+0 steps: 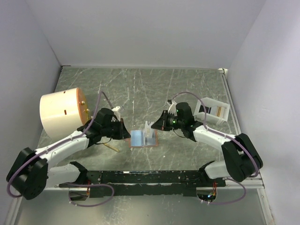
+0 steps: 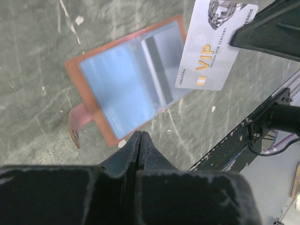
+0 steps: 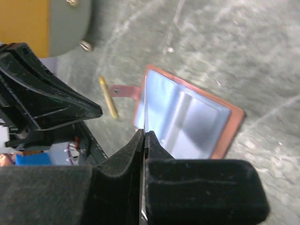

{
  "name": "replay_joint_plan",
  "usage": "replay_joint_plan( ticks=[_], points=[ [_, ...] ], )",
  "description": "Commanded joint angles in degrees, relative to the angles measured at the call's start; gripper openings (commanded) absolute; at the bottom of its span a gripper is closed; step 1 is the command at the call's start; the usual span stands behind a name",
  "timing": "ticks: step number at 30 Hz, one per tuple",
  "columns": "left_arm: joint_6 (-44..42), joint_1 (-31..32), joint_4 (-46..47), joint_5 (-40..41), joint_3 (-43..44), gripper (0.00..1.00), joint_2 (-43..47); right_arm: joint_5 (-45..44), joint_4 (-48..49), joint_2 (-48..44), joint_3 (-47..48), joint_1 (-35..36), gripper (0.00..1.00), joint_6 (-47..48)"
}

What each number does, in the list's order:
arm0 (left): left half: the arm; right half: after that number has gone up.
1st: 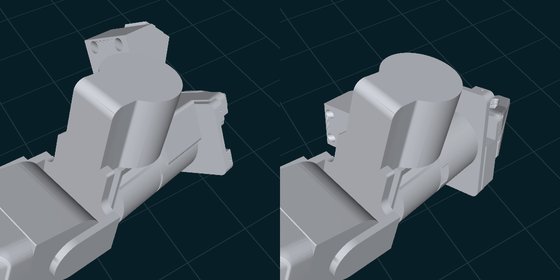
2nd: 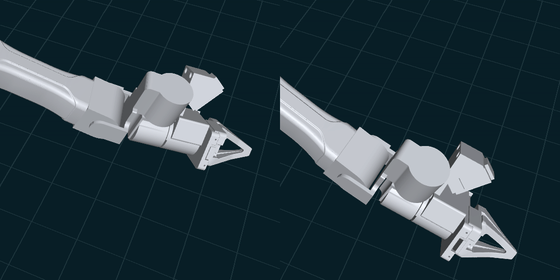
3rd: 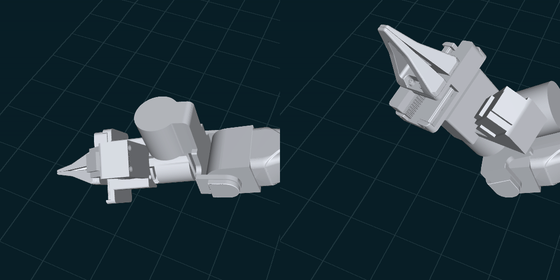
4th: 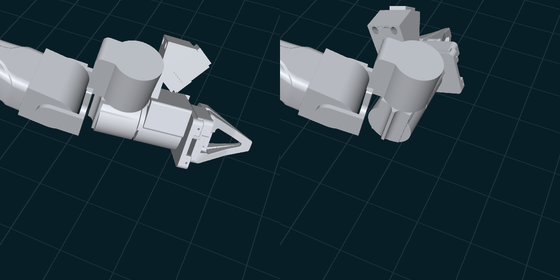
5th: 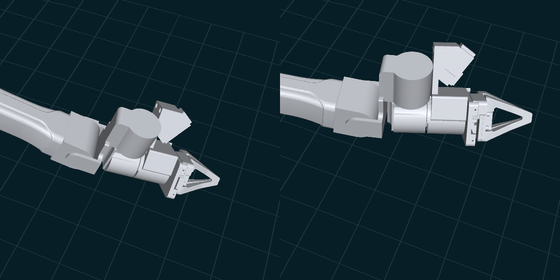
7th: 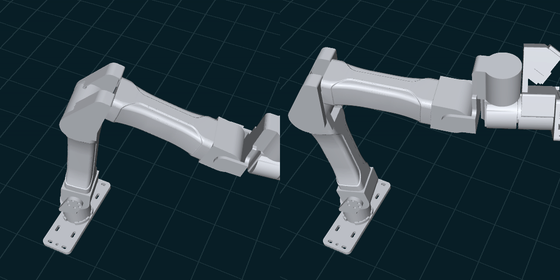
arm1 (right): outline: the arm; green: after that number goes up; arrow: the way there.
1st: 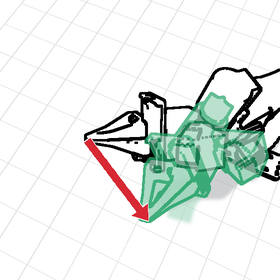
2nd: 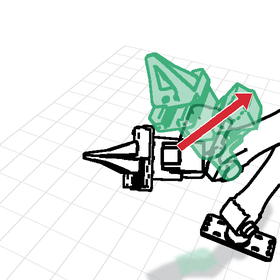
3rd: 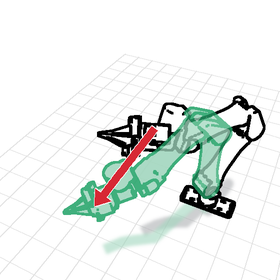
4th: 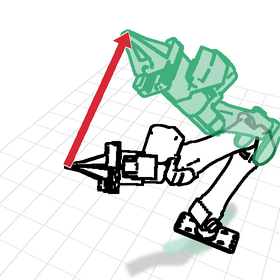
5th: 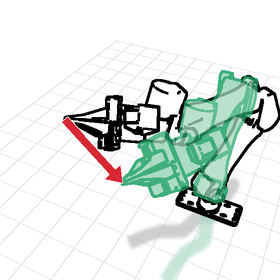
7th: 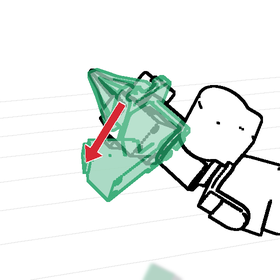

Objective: Put the credit cards into the card holder
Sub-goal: Insert the credit card into the card holder.

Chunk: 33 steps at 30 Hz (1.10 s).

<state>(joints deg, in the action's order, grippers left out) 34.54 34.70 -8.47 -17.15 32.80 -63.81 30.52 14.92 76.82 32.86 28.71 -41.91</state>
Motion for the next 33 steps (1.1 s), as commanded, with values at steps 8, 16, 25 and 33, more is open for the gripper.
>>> replay_joint_plan(
  ticks=[8,16,25,33],
  points=[
    [-0.81,0.11,8.12,-1.08,-2.15,0.07,-12.0,-1.13,-9.32,7.3,3.33,-0.15,0.0,4.82],
    [-0.3,0.06,11.24,0.08,-4.17,0.08,-14.1,-0.34,-12.17,10.63,6.12,-0.19,0.0,6.12],
    [-0.92,0.1,11.15,2.47,-5.69,0.12,-14.01,0.56,-11.66,13.64,6.7,-0.14,0.0,5.05],
    [-1.4,0.11,11.39,3.32,-6.08,0.13,-15.26,2.38,-10.72,12.07,6.97,-0.15,0.0,2.63]
  ],
)
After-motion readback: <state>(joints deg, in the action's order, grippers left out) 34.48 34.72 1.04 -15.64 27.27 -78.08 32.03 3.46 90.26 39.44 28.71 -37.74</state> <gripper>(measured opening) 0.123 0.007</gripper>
